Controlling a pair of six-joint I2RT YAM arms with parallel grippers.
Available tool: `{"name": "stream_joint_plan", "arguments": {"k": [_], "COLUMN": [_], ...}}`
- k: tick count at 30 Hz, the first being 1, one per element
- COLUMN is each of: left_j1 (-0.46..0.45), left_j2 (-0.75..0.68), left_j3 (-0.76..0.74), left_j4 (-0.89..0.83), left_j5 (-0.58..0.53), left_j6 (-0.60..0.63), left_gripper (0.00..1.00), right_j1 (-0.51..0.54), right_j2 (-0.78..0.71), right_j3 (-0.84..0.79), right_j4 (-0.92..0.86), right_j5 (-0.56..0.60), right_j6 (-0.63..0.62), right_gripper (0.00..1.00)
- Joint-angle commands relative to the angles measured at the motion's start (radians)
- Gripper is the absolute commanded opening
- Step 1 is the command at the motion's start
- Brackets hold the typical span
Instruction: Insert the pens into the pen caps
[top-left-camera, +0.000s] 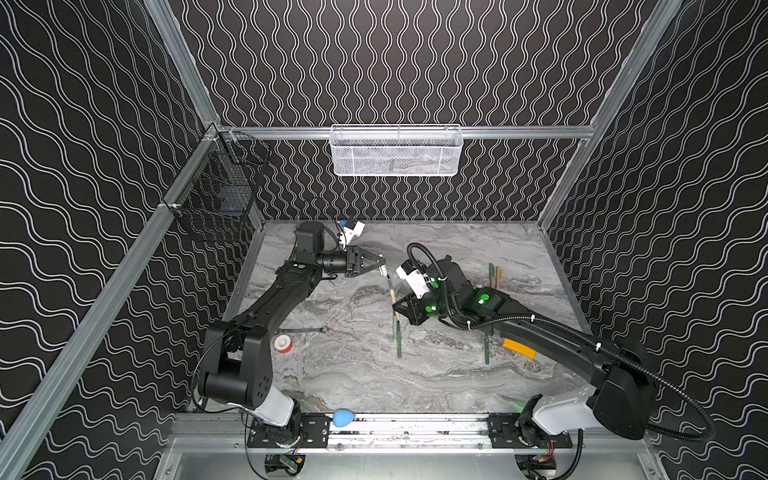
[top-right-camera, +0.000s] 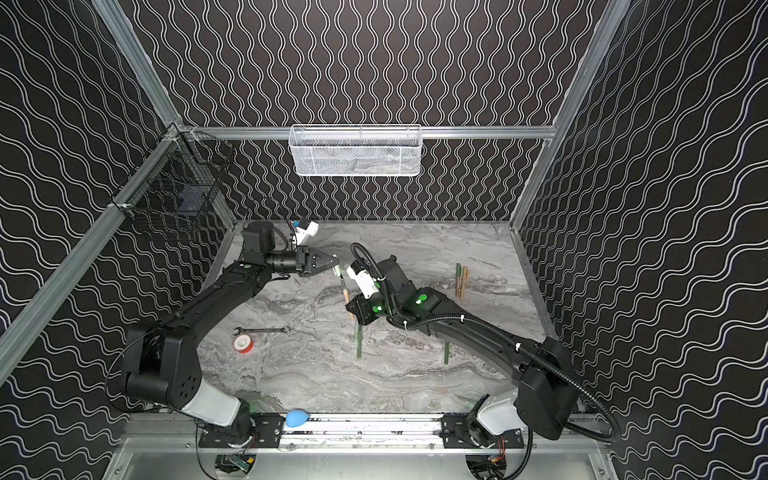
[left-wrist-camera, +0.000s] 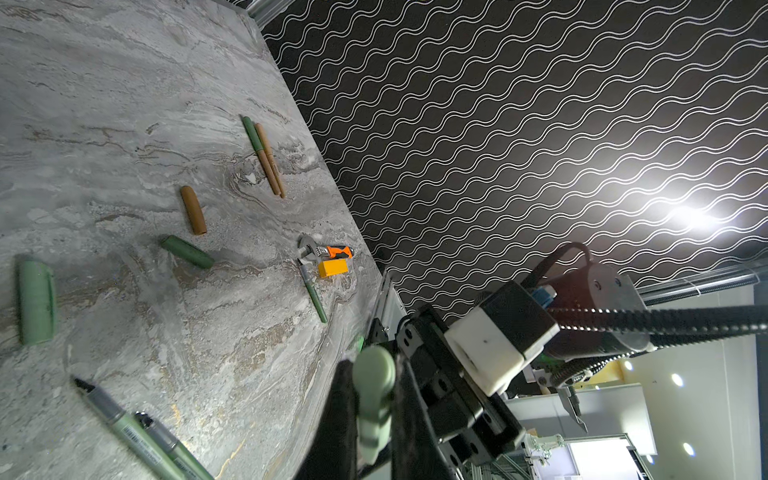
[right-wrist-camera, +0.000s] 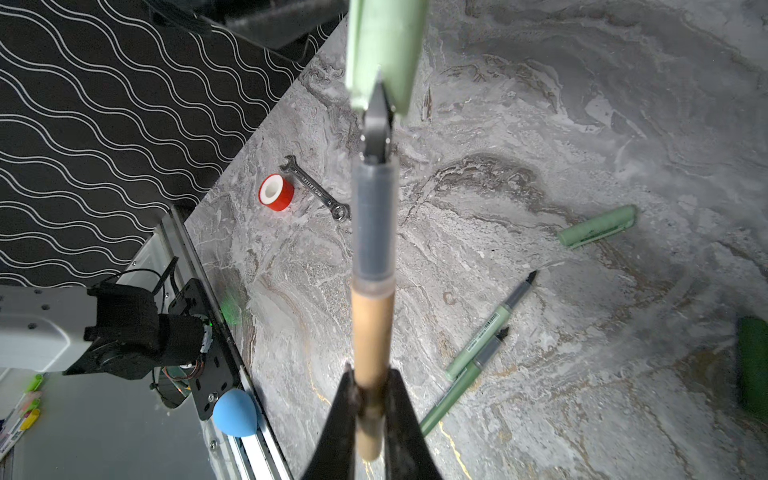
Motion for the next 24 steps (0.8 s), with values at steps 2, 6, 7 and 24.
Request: {"name": "stream_joint_plan", "arguments": {"k": [2, 6, 7, 24], "left_j1": [0.006, 0.009, 0.009, 0.011], "left_j2": [0.000, 0.009, 0.011, 0.020], "left_j3": [-0.005, -0.006, -0.002, 0.009], "left_j4": [0.074, 0.138, 0.127, 0.121], "left_j5": [0.028, 0.041, 0.040, 0.032], "left_j6": [-0.039, -0.079, -0.072, -0.072], "left_gripper": [0.00, 0.00, 0.00, 0.00], "right_j1": [0.001, 0.000, 0.000, 0.000], "right_j2": [-0.001, 0.006, 0.007, 0.014], "right_j3": [0.001, 0.008, 0.006, 0.016], "right_j4": [0.004, -0.003, -0.002, -0.001], "right_j5": [0.001, -0.006, -0.008, -0.027], "right_j6": [0.005, 0.001, 0.001, -0.006], "right_gripper": [0.08, 0.08, 0.08, 0.08]}}
